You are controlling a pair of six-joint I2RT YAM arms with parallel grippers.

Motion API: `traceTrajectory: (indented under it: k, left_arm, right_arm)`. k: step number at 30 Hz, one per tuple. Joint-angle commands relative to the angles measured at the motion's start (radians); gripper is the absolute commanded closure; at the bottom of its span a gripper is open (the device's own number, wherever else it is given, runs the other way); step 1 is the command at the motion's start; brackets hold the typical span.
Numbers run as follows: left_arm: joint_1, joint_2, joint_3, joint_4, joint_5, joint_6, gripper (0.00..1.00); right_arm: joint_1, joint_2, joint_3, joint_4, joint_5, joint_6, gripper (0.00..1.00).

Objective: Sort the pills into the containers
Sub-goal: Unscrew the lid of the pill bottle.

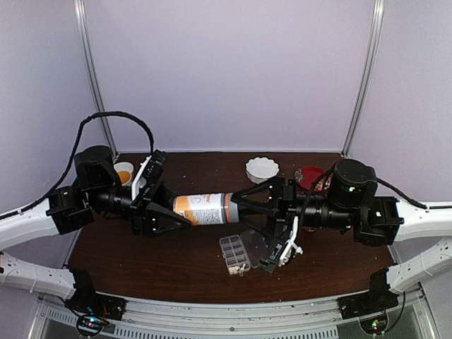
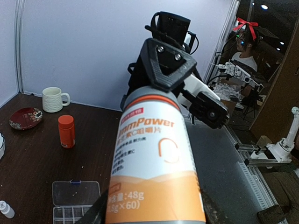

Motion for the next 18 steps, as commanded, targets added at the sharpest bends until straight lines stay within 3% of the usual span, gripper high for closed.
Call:
traceTrajectory:
  k: [1, 3, 5, 13, 18]
  left_arm:
    - [0.021, -0.071, -0.005, 0.053, 0.115, 0.009, 1.0]
    - [0.022, -0.064, -0.015, 0.1, 0.118, -0.013, 1.0]
    - [0.02, -0.051, -0.015, 0.124, 0.12, -0.02, 1.0]
    - [0.02, -0.06, -0.013, 0.134, 0.09, 0.027, 1.0]
    - [0.02, -0.101, -0.044, 0.163, 0.019, 0.085, 1.0]
  right_arm:
    - [-0.036, -0.089, 0.008, -0.012, 0.112, 0.02, 0.32]
    - [-0.036, -0.084, 0.026, -0.028, 0.102, 0.068, 0.22]
    - [-0.036, -0.078, 0.053, -0.031, 0.086, 0.22, 0.02]
    - [-0.036, -0.117, 0.094, -0.199, 0.052, 0.637, 0.0]
    - [-0.037, -0.097, 0.198, -0.412, 0.087, 1.07, 0.0]
